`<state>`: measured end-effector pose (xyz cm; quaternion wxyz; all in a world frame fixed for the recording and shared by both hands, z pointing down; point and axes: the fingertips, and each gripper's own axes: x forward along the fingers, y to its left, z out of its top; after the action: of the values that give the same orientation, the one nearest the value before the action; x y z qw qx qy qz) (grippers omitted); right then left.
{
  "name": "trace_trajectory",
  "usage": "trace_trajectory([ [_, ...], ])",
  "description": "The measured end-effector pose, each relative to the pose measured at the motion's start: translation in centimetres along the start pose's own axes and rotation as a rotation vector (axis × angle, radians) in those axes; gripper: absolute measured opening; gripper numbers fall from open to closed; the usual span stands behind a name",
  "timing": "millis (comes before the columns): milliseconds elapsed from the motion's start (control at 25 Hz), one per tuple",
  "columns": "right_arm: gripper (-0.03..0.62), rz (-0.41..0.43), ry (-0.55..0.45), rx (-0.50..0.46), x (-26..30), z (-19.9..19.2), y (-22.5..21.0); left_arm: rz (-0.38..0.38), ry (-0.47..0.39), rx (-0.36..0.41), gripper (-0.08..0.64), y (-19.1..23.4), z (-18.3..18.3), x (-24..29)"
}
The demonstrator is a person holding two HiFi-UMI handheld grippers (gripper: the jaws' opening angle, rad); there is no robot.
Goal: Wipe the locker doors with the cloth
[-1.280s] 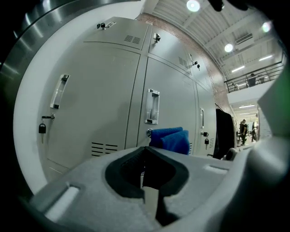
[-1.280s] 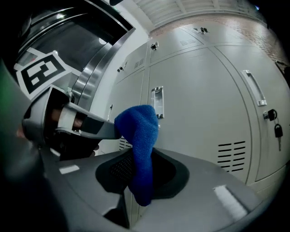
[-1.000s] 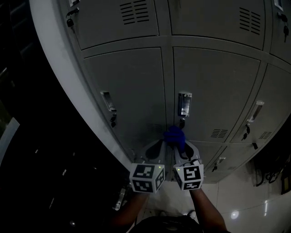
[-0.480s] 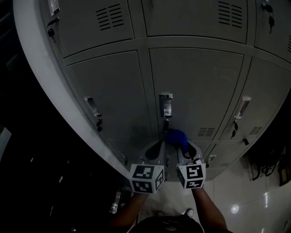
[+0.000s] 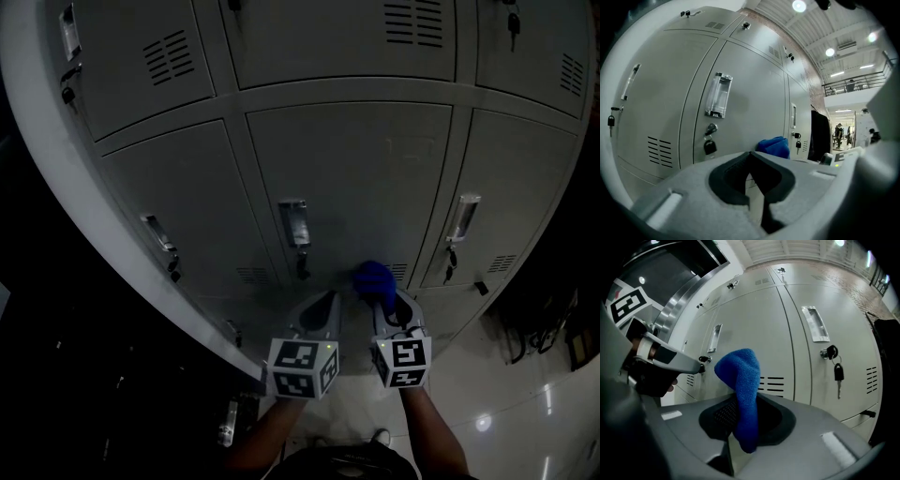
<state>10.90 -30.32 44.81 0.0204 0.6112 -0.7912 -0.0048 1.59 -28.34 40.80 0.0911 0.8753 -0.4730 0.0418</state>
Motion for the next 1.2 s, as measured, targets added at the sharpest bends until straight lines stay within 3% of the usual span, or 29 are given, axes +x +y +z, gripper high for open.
trace_trajectory([
  [400, 0.078, -0.085, 0.006, 0.018, -2.2, -0.4, -5.3, -0.038, 0.016, 0.007, 0.003, -3.2, -0.5, 1.6],
  [640, 0.079, -0.100, 0.009, 0.030, -2.7, -0.1, -6.1, -0.050, 0.018, 0.010, 0.003, -4.0, -0.5, 1.4],
  [840, 0.078, -0.079, 0.000, 0.057, -4.0, 1.1, -3.7, -0.049, 0.017, 0.011, 0.003, -3.7, -0.7, 0.0],
  [1200, 0.078, -0.016, -0.015, 0.112, -7.4, 2.4, 4.4, -0.072, 0.029, 0.023, 0.003, -2.5, -2.8, -4.4],
])
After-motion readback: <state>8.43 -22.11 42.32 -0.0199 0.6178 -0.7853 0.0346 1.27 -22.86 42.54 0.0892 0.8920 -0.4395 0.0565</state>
